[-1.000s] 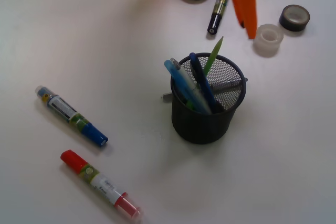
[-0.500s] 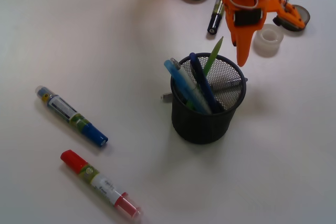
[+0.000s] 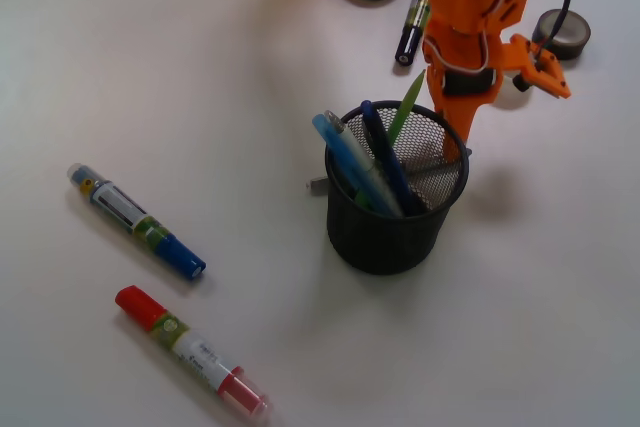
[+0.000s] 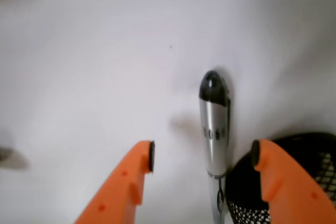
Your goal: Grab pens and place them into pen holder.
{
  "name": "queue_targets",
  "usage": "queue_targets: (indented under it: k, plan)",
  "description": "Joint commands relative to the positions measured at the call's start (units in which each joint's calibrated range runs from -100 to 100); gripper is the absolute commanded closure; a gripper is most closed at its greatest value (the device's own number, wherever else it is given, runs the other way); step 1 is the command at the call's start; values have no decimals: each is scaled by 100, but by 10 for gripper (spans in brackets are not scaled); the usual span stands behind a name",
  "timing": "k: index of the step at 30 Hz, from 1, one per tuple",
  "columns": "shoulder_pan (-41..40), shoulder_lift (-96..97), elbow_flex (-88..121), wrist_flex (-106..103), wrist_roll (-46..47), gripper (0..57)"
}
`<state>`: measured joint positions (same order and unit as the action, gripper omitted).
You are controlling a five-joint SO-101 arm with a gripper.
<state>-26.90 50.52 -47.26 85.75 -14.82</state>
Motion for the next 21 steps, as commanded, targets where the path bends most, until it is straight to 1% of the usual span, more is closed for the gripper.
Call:
queue_targets:
  k: [1, 9, 10, 11, 12, 14, 21]
  plan:
    - [99, 315, -818, 244, 29, 360]
    - [331, 1089, -1080, 411, 29, 366]
    - [353, 1157, -1071, 411, 29, 385]
    - [376, 1216, -1071, 411, 29, 417]
    - [383, 1267, -1071, 419, 39, 461]
    - [391, 1335, -1071, 437, 142, 570]
    - [376, 1199, -1107, 778, 181, 571]
